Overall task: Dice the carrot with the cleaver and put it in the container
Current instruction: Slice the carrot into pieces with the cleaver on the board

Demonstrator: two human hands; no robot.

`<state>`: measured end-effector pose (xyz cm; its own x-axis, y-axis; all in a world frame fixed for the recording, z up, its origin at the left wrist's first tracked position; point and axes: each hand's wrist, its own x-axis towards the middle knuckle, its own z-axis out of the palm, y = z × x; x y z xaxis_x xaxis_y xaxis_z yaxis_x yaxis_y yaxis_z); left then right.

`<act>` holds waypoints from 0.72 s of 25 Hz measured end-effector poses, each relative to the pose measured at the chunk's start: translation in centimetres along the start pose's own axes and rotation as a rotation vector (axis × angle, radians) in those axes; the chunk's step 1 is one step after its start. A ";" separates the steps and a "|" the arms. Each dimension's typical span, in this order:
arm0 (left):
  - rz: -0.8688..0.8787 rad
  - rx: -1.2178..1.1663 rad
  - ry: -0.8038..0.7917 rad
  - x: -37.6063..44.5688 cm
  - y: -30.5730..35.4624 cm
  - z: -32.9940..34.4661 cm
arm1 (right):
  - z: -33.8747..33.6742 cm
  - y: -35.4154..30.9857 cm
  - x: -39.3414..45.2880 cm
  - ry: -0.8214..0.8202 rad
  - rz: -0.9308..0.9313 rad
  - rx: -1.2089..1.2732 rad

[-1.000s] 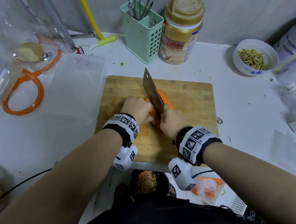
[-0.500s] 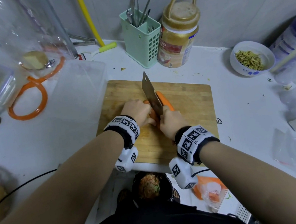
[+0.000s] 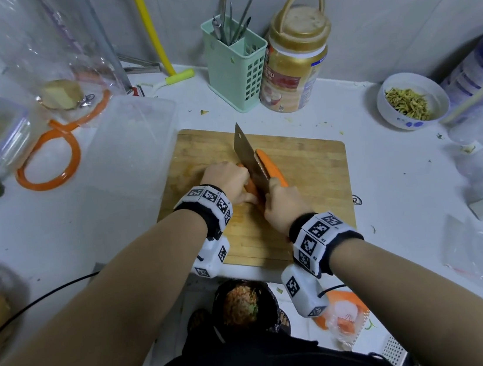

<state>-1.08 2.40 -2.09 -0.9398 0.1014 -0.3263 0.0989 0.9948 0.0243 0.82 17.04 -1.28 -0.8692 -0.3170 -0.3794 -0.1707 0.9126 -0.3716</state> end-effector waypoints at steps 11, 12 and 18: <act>-0.027 -0.006 0.023 -0.2 0.3 -0.1 | -0.9 1.2 -1.8 -0.031 -0.007 -0.014; -0.022 -0.002 0.031 -0.3 0.3 0.1 | -1.0 1.2 -1.7 -0.033 -0.001 -0.028; -0.023 -0.013 0.019 -0.9 0.3 -0.1 | -1.2 1.2 -1.3 -0.031 0.025 0.022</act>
<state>-0.25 2.64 -1.66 -0.9479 0.0786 -0.3087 0.0730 0.9969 0.0294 1.16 18.89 -0.23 -0.8581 -0.3023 -0.4151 -0.1383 0.9146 -0.3801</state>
